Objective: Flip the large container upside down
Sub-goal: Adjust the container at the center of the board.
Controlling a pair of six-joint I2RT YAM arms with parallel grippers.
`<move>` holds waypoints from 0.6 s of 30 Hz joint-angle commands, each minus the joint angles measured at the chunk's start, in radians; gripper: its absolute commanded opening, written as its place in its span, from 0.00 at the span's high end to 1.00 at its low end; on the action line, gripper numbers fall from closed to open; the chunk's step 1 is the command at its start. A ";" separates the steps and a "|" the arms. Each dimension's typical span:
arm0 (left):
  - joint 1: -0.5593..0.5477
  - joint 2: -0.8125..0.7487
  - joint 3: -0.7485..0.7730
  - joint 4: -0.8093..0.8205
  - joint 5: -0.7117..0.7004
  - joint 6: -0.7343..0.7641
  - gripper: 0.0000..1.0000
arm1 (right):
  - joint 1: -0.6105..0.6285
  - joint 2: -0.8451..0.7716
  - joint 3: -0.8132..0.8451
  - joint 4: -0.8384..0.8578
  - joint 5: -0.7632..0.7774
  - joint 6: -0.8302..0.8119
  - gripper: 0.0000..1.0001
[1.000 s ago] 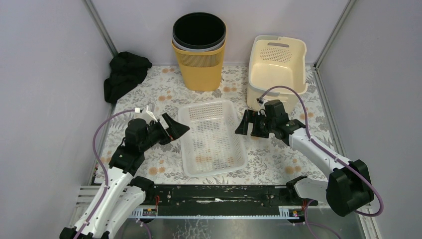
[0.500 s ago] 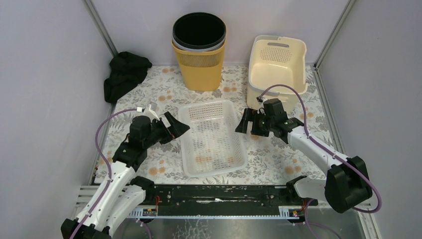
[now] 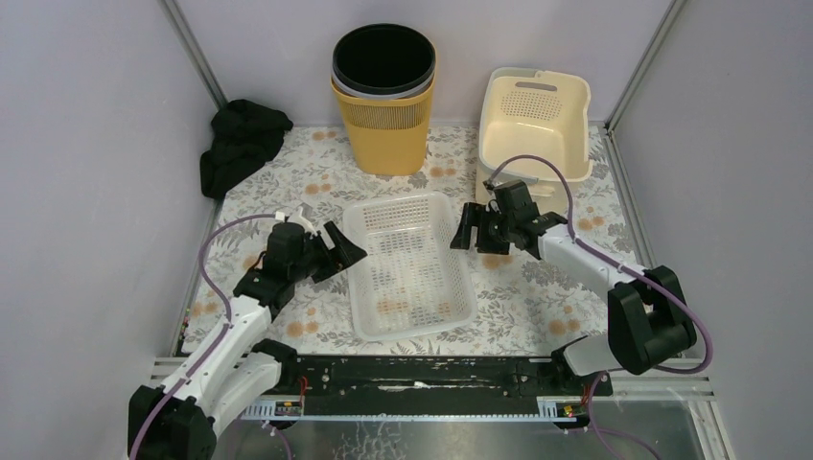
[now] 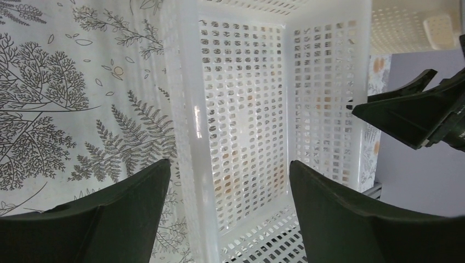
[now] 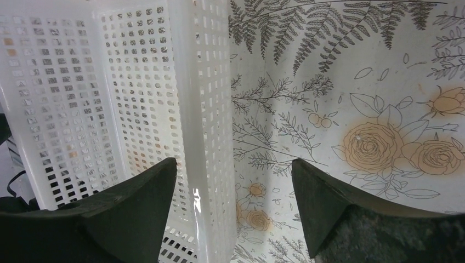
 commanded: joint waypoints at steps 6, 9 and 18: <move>-0.024 0.067 -0.033 0.145 -0.034 0.021 0.22 | 0.083 0.050 0.077 -0.006 0.061 -0.047 0.23; -0.045 0.099 -0.031 0.157 -0.059 0.027 0.23 | 0.113 0.076 0.087 -0.021 0.096 -0.054 0.23; -0.144 0.162 -0.006 0.154 -0.196 0.046 0.19 | 0.181 0.134 0.127 -0.095 0.243 -0.072 0.26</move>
